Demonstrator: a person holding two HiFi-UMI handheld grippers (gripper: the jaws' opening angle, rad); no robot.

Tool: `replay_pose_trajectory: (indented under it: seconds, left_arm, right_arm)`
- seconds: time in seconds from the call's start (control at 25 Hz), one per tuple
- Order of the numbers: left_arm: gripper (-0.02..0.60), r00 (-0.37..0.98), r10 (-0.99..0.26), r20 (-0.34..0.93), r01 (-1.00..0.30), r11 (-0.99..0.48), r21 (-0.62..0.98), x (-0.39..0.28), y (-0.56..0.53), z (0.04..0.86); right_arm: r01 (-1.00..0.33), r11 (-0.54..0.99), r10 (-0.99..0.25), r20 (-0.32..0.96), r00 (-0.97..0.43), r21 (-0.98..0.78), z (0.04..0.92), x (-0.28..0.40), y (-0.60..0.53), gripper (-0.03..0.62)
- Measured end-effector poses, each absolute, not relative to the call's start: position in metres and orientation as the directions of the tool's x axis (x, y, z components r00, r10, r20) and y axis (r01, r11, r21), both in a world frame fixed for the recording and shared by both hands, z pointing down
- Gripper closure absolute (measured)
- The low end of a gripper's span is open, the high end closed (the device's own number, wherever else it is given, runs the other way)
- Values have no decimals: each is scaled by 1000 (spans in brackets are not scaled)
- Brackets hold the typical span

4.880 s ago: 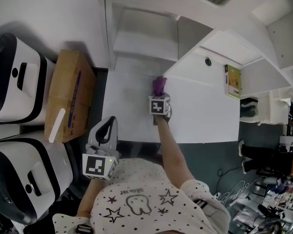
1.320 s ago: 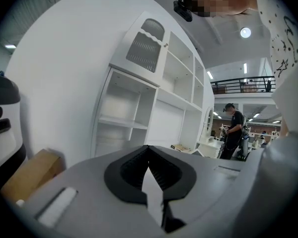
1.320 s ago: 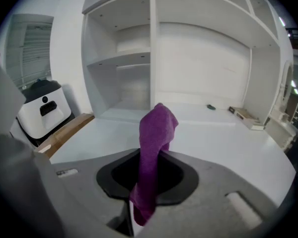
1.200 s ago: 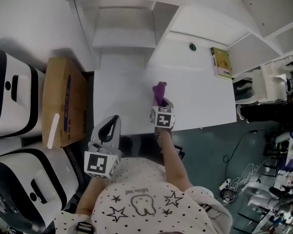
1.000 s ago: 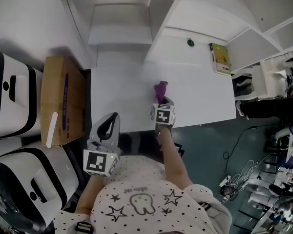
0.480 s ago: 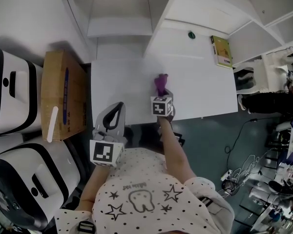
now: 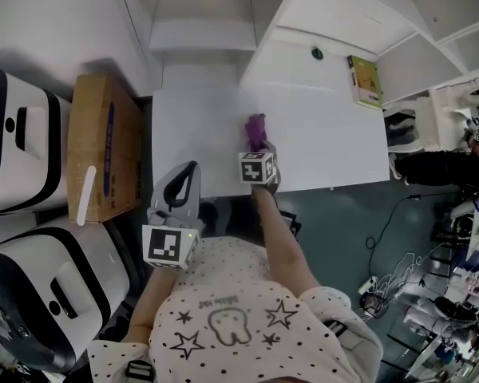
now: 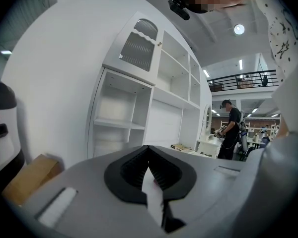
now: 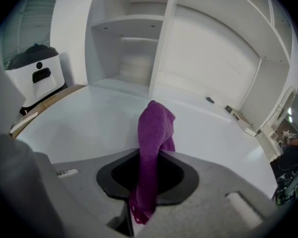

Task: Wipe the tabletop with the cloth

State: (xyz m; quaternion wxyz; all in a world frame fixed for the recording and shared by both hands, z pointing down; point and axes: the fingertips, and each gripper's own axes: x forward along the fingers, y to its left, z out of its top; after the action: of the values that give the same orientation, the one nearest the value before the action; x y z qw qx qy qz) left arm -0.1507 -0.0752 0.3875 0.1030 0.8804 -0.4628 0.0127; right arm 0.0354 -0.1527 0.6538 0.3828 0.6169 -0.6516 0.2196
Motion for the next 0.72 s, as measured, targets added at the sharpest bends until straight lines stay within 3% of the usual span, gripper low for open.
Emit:
replay_pose_trajectory:
  seconds: [0.72]
  left_arm:
    - [586,516,-847,127,-852,-492,179,-179,-72,392]
  right_arm:
    - [-944,282,-626,779,-44,173,656,-44,-145,525]
